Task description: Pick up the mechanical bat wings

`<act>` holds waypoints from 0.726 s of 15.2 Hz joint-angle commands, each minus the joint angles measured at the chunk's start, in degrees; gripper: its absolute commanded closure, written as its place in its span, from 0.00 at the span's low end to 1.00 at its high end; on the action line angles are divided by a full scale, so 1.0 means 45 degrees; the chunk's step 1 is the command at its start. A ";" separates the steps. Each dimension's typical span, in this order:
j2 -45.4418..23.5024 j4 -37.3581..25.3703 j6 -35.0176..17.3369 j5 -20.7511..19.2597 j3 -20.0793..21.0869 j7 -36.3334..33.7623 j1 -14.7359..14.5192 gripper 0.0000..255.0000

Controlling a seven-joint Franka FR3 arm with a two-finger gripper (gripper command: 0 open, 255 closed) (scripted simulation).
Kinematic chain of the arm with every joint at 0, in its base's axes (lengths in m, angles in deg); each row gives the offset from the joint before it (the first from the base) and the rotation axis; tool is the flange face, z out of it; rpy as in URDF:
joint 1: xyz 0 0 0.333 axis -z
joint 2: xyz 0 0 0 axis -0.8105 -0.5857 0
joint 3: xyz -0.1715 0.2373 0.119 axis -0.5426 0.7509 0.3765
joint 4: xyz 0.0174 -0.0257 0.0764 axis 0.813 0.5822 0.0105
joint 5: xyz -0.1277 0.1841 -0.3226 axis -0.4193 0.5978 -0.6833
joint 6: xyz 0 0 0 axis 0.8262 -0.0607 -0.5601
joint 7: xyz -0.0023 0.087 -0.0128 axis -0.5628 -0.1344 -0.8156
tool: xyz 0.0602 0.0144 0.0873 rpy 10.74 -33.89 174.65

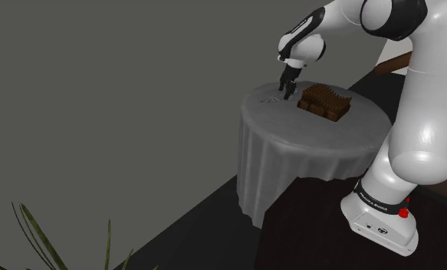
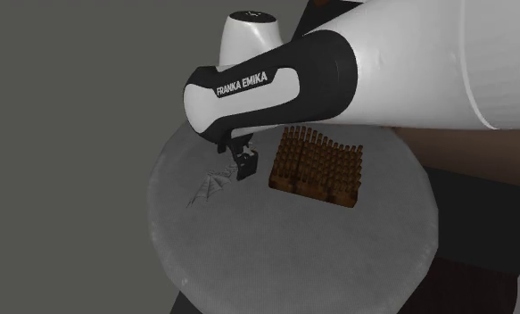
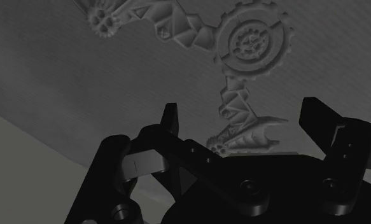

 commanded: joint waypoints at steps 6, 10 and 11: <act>-0.0292 0.0131 -0.0326 0.0353 0.0135 0.0281 0.0101 1.00; -0.0362 0.0136 -0.0364 0.0429 0.0153 0.0369 0.0149 1.00; -0.0344 0.0152 -0.0372 0.0414 0.0152 0.0347 0.0132 1.00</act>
